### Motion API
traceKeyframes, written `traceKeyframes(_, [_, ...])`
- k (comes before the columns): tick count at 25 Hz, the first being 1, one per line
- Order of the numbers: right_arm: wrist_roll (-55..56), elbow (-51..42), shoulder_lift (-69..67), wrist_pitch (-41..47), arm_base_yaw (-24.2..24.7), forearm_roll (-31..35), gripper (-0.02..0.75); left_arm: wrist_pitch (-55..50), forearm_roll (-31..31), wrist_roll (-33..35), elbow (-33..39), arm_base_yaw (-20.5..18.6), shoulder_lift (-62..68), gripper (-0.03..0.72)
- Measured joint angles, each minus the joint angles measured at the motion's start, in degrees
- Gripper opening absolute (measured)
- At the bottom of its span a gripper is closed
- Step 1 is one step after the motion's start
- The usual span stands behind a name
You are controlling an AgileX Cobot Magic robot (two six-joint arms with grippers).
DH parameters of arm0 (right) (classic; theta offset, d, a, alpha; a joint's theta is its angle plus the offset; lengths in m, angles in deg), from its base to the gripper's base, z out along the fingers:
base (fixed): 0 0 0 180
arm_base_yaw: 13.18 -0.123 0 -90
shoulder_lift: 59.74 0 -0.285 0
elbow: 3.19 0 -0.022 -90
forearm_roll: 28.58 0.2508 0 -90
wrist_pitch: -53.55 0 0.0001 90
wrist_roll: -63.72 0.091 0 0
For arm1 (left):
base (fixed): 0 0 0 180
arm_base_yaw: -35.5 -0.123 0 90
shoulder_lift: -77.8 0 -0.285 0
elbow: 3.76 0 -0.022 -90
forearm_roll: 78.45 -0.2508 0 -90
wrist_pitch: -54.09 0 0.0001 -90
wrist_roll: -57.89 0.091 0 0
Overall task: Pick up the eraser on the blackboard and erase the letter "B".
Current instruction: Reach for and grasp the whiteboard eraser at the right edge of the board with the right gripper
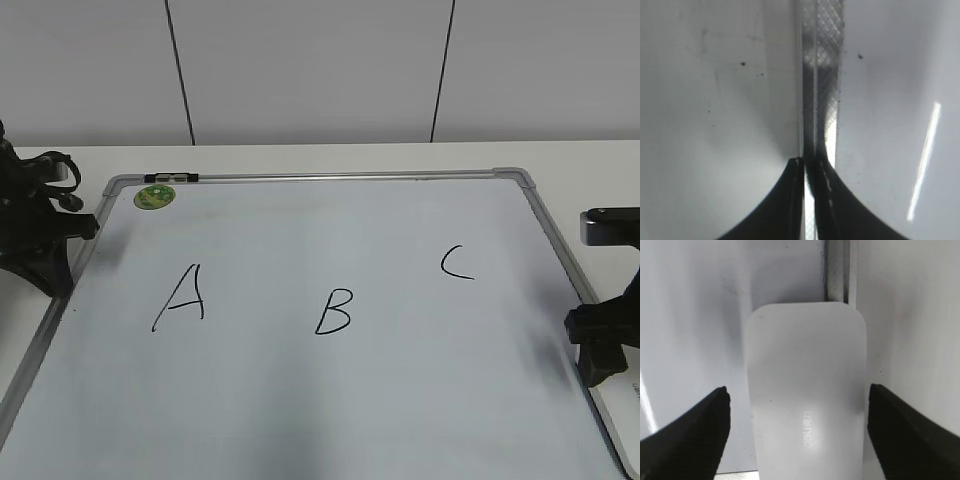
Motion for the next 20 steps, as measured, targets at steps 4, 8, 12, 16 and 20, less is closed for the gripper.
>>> traceKeyframes(4, [0.0, 0.0, 0.0, 0.2, 0.0, -0.1, 0.638, 0.0, 0.0, 0.0, 0.0, 0.0, 0.0, 0.037])
traceKeyframes(8, [0.0, 0.0, -0.5, 0.6, 0.0, -0.5, 0.638, 0.0, 0.0, 0.0, 0.0, 0.0, 0.0, 0.037])
traceKeyframes(12, [0.0, 0.0, -2.9, 1.4, 0.0, -0.9, 0.638, 0.0, 0.0, 0.0, 0.0, 0.0, 0.0, 0.038])
traceKeyframes(16, [0.0, 0.0, -4.0, 1.3, 0.0, -1.0, 0.636, 0.0, 0.0, 0.0, 0.0, 0.0, 0.0, 0.038])
traceKeyframes(20, [0.1, 0.1, -5.3, 1.0, 0.0, -1.1, 0.628, 0.0, 0.0, 0.0, 0.0, 0.0, 0.0, 0.038])
